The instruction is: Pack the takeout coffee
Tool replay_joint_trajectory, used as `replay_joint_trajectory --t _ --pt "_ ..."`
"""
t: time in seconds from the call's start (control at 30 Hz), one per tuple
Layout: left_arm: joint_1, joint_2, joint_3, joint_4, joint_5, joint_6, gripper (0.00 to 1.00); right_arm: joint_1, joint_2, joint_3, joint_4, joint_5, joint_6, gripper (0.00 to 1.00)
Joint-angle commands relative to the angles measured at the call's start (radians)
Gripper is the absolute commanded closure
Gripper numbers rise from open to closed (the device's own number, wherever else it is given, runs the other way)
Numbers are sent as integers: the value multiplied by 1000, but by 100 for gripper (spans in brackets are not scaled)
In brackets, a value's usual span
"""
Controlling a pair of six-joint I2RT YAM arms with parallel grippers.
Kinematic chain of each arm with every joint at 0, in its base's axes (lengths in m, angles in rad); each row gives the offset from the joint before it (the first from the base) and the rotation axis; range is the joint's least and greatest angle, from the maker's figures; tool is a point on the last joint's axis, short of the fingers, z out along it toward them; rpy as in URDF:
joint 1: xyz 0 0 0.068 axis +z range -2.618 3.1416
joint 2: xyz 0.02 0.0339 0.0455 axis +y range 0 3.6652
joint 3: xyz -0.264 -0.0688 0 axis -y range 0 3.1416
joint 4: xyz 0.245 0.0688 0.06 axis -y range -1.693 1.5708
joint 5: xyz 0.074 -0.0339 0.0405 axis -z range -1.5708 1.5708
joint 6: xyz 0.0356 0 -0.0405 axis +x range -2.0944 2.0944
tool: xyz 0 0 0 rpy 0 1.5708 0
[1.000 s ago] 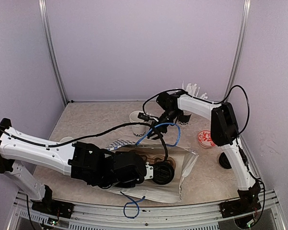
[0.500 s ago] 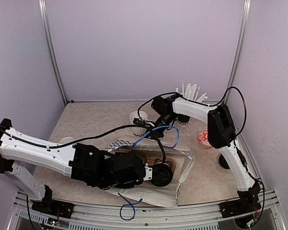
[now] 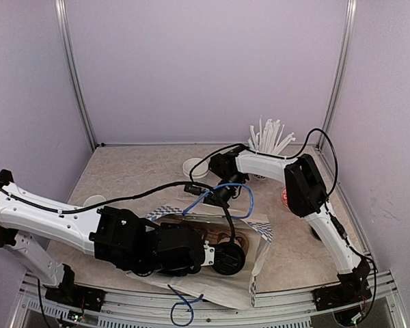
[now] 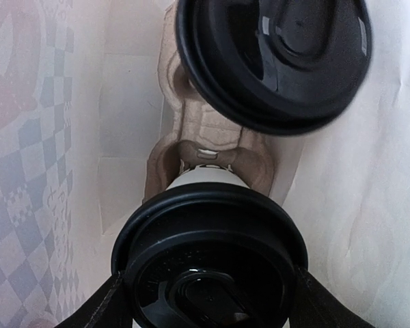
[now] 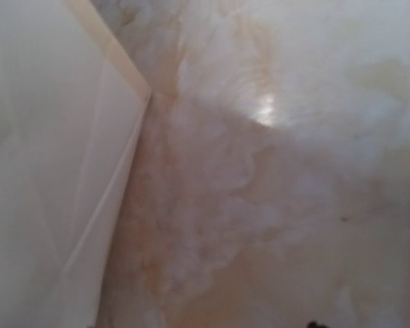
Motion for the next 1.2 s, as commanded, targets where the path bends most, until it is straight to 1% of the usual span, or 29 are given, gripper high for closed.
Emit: replay_joint_trajectory --t 0.0,0.2,0.33,0.4,0.53,0.7,0.97,1.17 --pt "-11 -18 42 -90 61 -62 54 27 19 1 -35 -46 -14 37" --pt "3 -2 37 -69 93 -56 54 -11 -17 23 43 87 49 33" --pt "30 4 50 -64 109 -55 55 -67 -24 99 11 139 55 32" --pt "34 6 58 -59 98 -47 55 -84 -36 108 4 157 48 32" --pt "40 -4 62 -28 63 -15 55 -115 -72 78 7 165 44 32" --pt "65 3 68 17 58 24 55 -148 -105 52 26 181 52 31" --pt "109 37 93 48 85 54 55 -154 -134 46 7 190 36 31" --pt "129 71 107 78 93 64 54 -161 -162 -1 9 174 14 31"
